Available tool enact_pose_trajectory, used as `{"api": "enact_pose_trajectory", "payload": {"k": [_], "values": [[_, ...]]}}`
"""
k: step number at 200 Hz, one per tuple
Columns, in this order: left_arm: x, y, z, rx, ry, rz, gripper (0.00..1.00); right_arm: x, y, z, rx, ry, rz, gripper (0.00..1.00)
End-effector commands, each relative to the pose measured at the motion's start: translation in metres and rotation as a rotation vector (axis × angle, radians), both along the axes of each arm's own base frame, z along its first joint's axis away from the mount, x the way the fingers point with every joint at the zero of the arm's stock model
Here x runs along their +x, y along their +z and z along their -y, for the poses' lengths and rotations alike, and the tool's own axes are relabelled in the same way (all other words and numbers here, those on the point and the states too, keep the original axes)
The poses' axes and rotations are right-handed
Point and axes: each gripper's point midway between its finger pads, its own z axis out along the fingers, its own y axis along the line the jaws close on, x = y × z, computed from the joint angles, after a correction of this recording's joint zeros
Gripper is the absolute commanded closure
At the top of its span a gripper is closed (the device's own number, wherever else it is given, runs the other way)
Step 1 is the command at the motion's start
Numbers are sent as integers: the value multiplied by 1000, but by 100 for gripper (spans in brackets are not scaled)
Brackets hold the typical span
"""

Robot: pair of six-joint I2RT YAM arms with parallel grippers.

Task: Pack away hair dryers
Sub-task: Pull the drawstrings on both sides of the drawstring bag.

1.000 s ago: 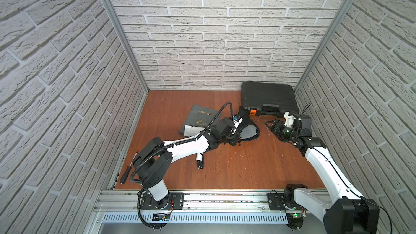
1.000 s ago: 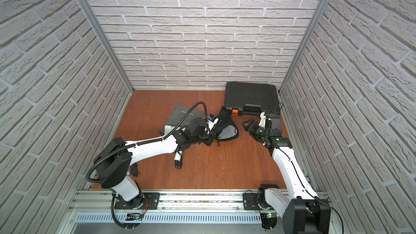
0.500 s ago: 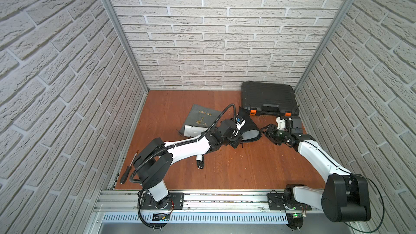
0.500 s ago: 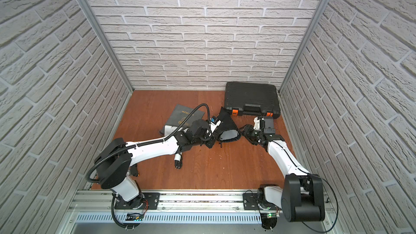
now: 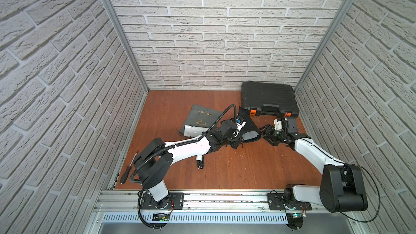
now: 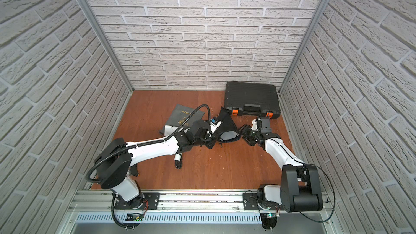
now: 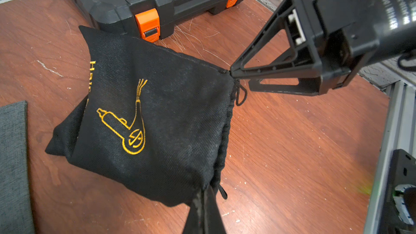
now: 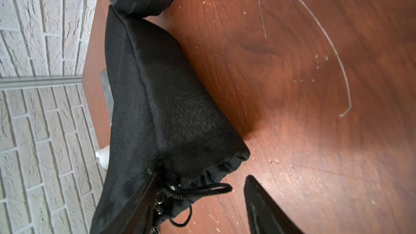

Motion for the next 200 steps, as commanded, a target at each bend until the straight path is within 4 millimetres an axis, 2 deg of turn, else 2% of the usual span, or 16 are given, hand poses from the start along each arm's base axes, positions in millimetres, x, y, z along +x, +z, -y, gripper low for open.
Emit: {"api": "enact_pose_trajectory", "payload": {"k": [1,44,91,176,200], "values": [[2,14,11,-34,-14,41,100,3,4,3,64,-92,9,35],[-1,17,20,-12,-27,77,100,-3,6,13,214,-279,-18,31],[-9,18,37,-3,-67,104,100,-15,7,29,291,-451,-50,27],[-25,18,55,10,-124,134,100,-6,10,37,382,-583,-34,27],[-26,19,58,9,-125,138,100,-5,15,28,433,-565,-36,28]]}}
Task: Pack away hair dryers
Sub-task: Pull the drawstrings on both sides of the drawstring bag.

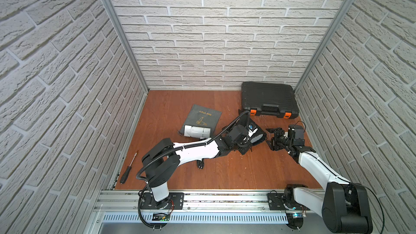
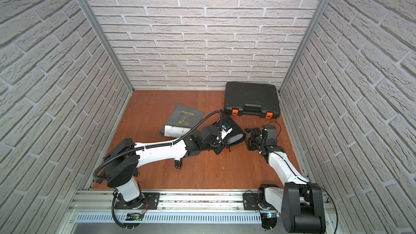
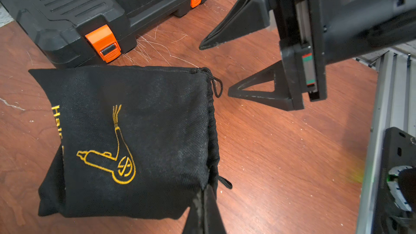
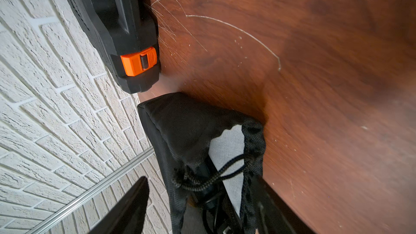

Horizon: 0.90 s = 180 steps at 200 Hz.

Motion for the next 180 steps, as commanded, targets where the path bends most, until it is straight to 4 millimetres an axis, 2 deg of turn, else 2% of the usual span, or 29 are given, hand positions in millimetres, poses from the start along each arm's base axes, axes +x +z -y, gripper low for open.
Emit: {"api": "enact_pose_trajectory", "payload": {"k": [1,29,83,103,144,180], "values": [[3,16,14,-43,-12,44,100,5,10,-4,44,-18,42,28],[5,16,16,-34,-5,50,100,-11,6,0,48,-66,5,27],[2,19,30,-28,-19,66,100,-12,11,-6,65,-85,0,27],[1,20,32,-32,-21,67,100,-12,1,-6,66,-94,-27,28],[-2,22,29,-34,-25,69,100,-8,-13,1,31,-119,-55,34],[-5,20,29,-31,-33,63,100,5,-21,4,22,-114,-63,44]]}}
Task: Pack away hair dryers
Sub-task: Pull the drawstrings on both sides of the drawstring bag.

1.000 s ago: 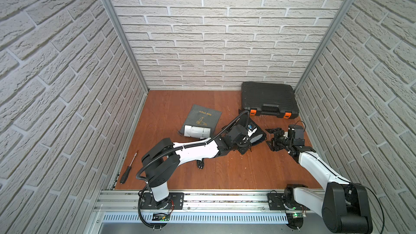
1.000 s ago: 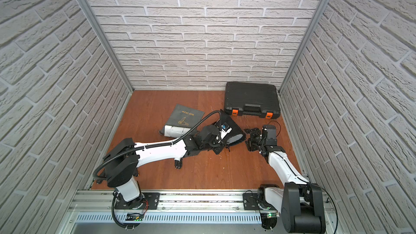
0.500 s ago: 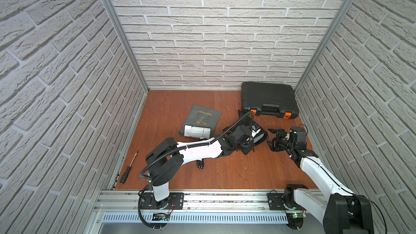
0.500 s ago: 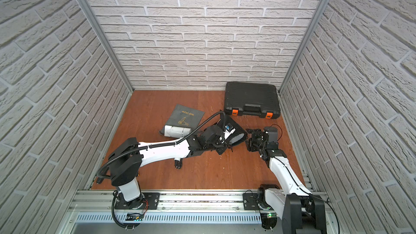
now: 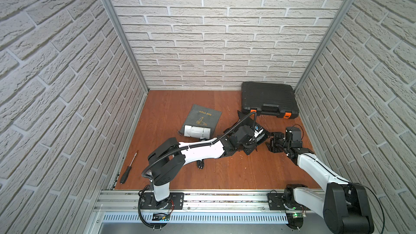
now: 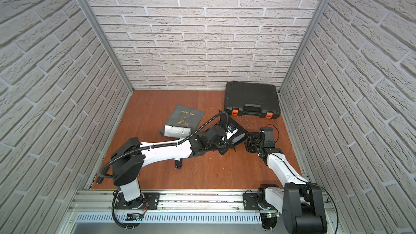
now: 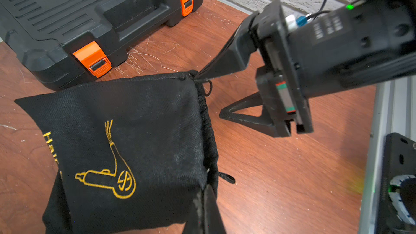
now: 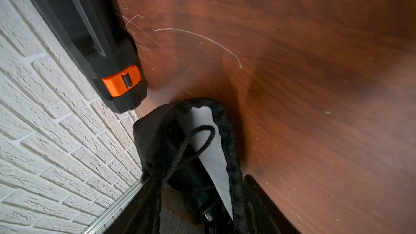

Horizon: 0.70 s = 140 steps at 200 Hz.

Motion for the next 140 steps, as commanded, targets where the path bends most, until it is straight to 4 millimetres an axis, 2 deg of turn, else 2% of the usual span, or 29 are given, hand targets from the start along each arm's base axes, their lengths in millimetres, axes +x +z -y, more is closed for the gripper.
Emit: {"api": "enact_pose_trajectory", "payload": {"k": [1,38,57,84,97,125,140], "values": [[-2,16,7,-40,-16,34,100,14,4,6,-24,-10,37,44],[-2,15,4,-37,-10,33,100,10,5,19,-66,-45,29,45],[-3,14,5,-40,-13,27,100,14,5,21,-56,-45,32,45],[-6,14,6,-35,-21,26,100,19,11,23,-48,-64,50,37],[-9,15,6,-32,-27,30,100,21,14,27,-60,-65,53,36],[-13,13,6,-23,-38,37,100,27,17,28,-50,-66,62,36],[-14,13,6,-24,-39,38,100,30,17,27,-43,-63,67,41]]}}
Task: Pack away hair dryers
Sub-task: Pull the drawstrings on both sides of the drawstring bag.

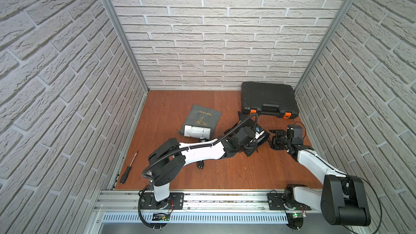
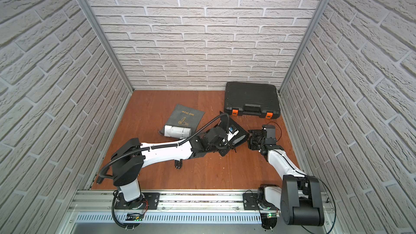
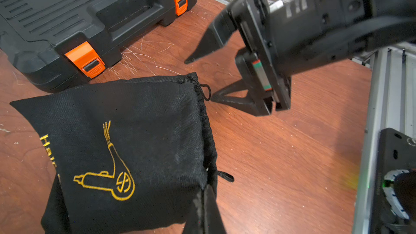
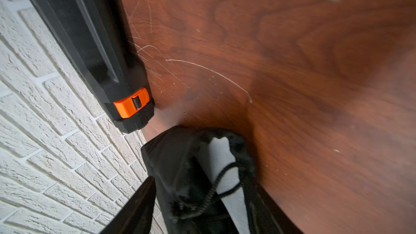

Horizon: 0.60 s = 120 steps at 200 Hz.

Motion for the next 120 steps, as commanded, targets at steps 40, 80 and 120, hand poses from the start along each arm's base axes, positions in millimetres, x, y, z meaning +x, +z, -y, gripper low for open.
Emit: {"api": "enact_pose_trajectory", "payload": {"k": [40,80,120], "values": [[-6,20,4,-44,-21,44,100,13,4,4,-5,-7,31,66],[-5,15,-4,-8,-9,56,100,4,4,9,-50,14,7,88],[-1,14,-11,-5,8,65,100,-6,4,18,-86,34,-21,98]]}}
